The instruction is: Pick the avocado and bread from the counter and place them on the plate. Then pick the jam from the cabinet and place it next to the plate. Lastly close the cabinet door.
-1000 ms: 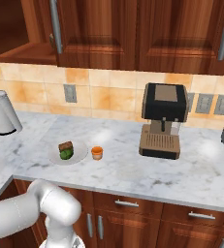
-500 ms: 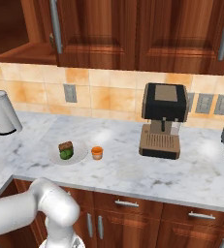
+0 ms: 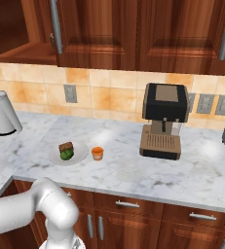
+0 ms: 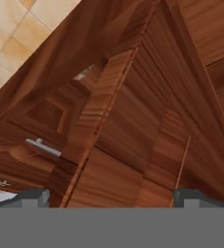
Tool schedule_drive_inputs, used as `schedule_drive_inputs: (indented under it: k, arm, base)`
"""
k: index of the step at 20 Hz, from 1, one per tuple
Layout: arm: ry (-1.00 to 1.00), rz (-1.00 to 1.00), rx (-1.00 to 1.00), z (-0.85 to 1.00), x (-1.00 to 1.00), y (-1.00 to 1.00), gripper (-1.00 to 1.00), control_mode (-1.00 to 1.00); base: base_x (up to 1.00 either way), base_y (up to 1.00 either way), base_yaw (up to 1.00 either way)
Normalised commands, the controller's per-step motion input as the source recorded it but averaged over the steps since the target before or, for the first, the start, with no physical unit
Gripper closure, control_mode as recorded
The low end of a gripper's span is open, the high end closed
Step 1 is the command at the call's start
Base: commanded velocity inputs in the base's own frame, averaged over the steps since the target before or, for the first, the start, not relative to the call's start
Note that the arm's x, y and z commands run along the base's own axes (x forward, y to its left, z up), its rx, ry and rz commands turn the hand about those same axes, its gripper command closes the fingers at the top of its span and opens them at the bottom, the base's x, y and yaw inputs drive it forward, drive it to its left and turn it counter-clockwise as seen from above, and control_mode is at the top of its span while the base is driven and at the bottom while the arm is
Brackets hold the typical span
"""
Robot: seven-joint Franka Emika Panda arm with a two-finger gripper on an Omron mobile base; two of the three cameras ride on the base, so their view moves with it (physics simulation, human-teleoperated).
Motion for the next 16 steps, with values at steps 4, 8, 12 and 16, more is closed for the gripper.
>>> schedule_drive_inputs:
  k: [4, 8, 12, 16]
  arm:
    - [0.0, 0.02, 0.26, 0.6, 0.0, -0.58, -1.0, -1.0]
    - [0.0, 0.04, 0.25, 0.59, 0.0, -0.57, -1.0, -1.0]
    - [0.0, 0.03, 0.27, 0.6, 0.0, -0.59, -1.0, -1.0]
    - [0.01, 0.03, 0.26, 0.58, 0.0, -0.61, -1.0, -1.0]
  base:
    - [0.0, 0.0, 0.0]
    - [0.0, 0.0, 0.0]
    - [0.0, 0.0, 0.0]
    - [0.0, 0.0, 0.0]
